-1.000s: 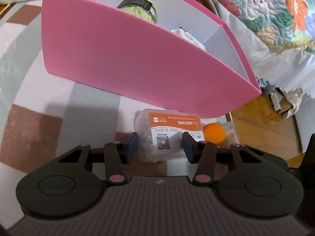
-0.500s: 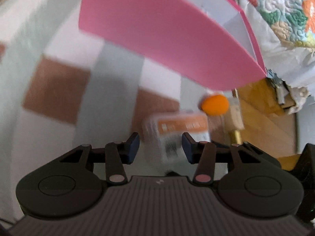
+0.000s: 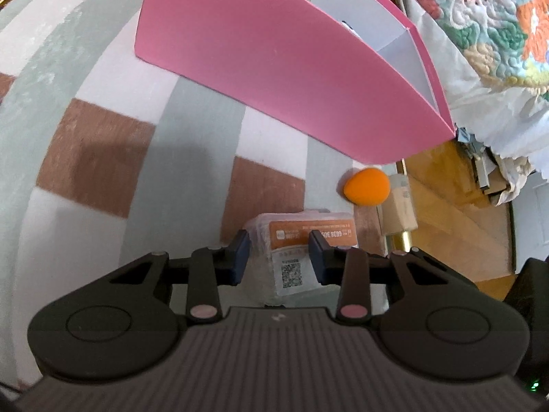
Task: Organize objects
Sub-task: 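Lower the left tool onto the clear orange-labelled plastic box and close it, then carry the plastic box with the left tool into the pink box and release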
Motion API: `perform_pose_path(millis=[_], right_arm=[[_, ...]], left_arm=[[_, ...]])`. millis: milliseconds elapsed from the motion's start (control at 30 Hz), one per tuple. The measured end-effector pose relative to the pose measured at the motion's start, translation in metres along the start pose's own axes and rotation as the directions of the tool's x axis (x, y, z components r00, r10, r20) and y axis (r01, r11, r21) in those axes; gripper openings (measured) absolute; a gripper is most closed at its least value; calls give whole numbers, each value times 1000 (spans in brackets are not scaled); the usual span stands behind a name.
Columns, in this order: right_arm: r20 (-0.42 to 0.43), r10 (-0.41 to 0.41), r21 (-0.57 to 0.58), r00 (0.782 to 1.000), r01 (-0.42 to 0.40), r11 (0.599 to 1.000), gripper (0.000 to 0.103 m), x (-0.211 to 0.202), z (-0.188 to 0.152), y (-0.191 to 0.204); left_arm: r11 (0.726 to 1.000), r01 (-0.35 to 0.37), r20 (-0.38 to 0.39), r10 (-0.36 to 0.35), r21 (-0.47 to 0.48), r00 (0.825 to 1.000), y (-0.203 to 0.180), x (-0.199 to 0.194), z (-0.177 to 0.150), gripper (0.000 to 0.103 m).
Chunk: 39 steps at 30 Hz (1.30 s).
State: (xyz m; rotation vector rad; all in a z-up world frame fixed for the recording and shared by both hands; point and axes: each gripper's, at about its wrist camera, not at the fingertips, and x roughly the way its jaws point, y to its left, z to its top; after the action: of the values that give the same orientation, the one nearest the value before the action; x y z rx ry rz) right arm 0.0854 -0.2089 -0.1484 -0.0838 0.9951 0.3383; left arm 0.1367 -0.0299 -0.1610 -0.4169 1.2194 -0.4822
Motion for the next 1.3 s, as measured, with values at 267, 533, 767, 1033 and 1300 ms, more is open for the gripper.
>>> perform_pose_path(millis=[267, 533, 767, 1033, 1300], right_arm=[[-22, -3, 2, 1000, 3, 1000, 85, -37, -8, 20], [19, 20, 14, 1000, -20, 1000, 82, -81, -5, 30], [71, -21, -21, 997, 23, 1000, 81, -122, 20, 26], [133, -49, -64, 990, 58, 996, 81, -153, 63, 15], [150, -32, -99, 988, 47, 994, 81, -154, 121, -2]], left_arm=[[997, -6, 21, 5, 75, 1000, -20, -36, -27, 37], [991, -2, 86, -10, 137, 996, -45, -84, -39, 37], [978, 9, 132, -37, 206, 991, -79, -124, -21, 37], [974, 31, 162, -69, 224, 984, -105, -154, 19, 37], [976, -9, 226, -42, 219, 973, -112, -165, 68, 38]])
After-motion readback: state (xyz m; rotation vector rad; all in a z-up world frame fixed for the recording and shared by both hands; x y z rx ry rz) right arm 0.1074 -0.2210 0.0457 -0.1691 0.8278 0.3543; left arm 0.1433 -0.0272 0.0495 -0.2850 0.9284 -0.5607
